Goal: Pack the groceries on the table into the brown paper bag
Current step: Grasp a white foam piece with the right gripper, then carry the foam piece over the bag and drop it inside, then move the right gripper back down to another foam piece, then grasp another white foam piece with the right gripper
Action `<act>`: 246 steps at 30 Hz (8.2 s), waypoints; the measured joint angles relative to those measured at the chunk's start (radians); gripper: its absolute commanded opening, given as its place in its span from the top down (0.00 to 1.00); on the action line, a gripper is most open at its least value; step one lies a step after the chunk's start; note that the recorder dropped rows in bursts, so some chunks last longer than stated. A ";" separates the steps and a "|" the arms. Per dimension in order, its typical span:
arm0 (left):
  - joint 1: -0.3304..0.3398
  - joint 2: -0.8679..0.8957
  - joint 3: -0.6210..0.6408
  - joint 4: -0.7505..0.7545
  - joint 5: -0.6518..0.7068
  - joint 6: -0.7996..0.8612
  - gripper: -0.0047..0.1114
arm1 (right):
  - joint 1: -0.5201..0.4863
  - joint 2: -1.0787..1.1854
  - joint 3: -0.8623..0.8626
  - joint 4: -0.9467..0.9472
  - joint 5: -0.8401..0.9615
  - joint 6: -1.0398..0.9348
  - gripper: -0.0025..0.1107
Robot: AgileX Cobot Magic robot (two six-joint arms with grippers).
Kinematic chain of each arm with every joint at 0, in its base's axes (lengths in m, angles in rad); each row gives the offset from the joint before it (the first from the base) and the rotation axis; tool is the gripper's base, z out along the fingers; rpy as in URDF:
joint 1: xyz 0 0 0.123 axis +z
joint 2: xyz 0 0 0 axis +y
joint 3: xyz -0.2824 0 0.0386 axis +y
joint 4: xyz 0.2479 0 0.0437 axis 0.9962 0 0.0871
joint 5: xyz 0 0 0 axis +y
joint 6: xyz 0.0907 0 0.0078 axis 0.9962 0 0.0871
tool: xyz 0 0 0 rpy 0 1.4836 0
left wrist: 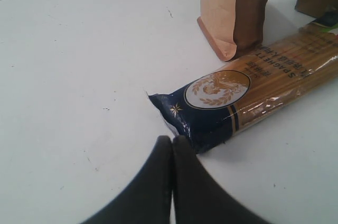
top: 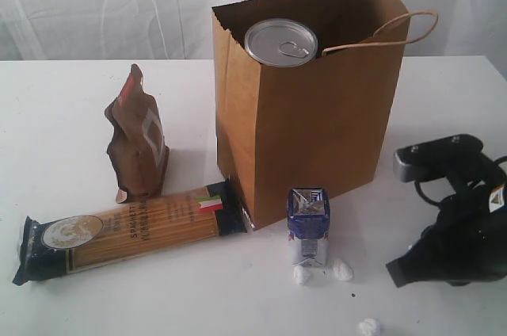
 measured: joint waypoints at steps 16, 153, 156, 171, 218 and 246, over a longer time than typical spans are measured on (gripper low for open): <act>0.000 0.000 0.000 0.000 0.000 0.000 0.96 | 0.000 -0.102 -0.192 -0.006 0.097 0.000 0.98; 0.000 0.000 0.000 0.000 0.000 0.000 0.96 | -0.034 -0.549 -0.163 -0.061 0.333 0.076 0.98; 0.000 0.000 0.000 0.000 0.000 0.000 0.96 | -0.034 -0.549 -0.100 -0.027 0.333 0.056 0.98; 0.000 0.000 0.000 0.000 0.000 0.000 0.96 | 0.010 -0.440 0.070 0.038 0.298 0.032 0.77; 0.000 0.000 0.000 0.000 0.000 0.000 0.96 | 0.256 0.312 0.069 0.038 -0.210 0.032 0.79; 0.000 0.000 0.000 0.000 0.000 0.000 0.96 | 0.256 -0.318 -0.087 -0.508 0.059 0.413 0.98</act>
